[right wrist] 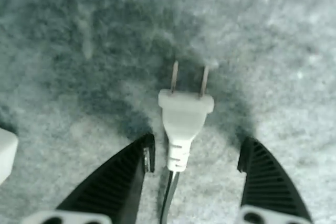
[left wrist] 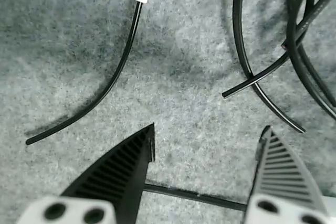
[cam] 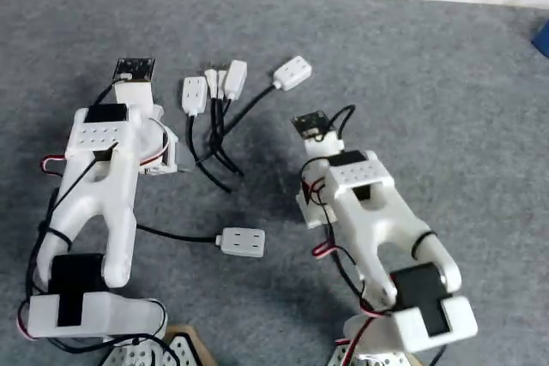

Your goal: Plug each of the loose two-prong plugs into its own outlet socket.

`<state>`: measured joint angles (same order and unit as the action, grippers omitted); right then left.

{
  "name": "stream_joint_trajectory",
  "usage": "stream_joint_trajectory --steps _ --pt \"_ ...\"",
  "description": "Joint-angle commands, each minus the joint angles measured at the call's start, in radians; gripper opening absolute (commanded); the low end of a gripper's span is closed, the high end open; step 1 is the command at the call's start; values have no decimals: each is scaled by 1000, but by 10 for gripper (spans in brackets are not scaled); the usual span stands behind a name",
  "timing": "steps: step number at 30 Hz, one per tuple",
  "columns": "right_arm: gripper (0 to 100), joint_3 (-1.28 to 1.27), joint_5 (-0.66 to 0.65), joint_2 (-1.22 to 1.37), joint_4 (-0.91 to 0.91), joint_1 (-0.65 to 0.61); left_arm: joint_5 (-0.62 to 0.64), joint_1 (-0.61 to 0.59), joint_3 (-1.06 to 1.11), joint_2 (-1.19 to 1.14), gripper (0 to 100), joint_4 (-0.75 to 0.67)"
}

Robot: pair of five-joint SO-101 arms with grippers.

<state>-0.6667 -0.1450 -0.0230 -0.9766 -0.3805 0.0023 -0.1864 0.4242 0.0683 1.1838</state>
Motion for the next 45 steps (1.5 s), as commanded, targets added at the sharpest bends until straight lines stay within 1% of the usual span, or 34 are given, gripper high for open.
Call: stream_joint_trajectory --steps 1,4,6,11,15,17,19,21,24,25,27,30,33,35,37,40,42,45 --pt "162 47 -11 19 -15 -1 6 -5 -4 5 316 -15" --pt "53 41 -11 24 -19 1 6 -5 -4 5 316 -17" --pt "2 41 -11 24 -30 1 6 -5 -1 5 316 -35" --pt "11 48 -17 24 -73 -4 6 -4 -1 2 316 -46" --pt "9 76 -106 10 -143 -5 3 -1 31 -31 316 -140" --pt "9 150 -163 -22 -231 -5 -57 -5 8 -58 316 -147" --pt "9 294 -201 -61 -367 -15 -117 1 -42 -82 316 -104" --pt "9 483 -256 -77 -536 -56 -141 16 -111 -111 319 -18" --pt "9 771 -321 -4 -794 -185 -218 44 -257 -156 320 137" --pt "9 835 -308 31 -789 -213 -221 44 -320 -166 320 189" --pt "9 858 -296 114 -788 -237 -221 27 -441 -173 321 284" --pt "9 909 -284 237 -751 -251 -226 -41 -588 -139 333 390" --pt "9 977 -264 331 -679 -260 -233 -99 -608 -59 425 423" --pt "9 1017 -235 371 -638 -291 -281 -110 -541 12 475 420" --pt "9 1043 -192 395 -599 -318 -316 -111 -430 88 482 376" --pt "9 1046 -123 398 -518 -332 -322 -113 -226 234 482 241" --pt "10 1044 -75 397 -467 -334 -325 -113 -45 352 482 98" --pt "10 974 -72 392 -383 -340 -356 -102 282 550 484 -206"
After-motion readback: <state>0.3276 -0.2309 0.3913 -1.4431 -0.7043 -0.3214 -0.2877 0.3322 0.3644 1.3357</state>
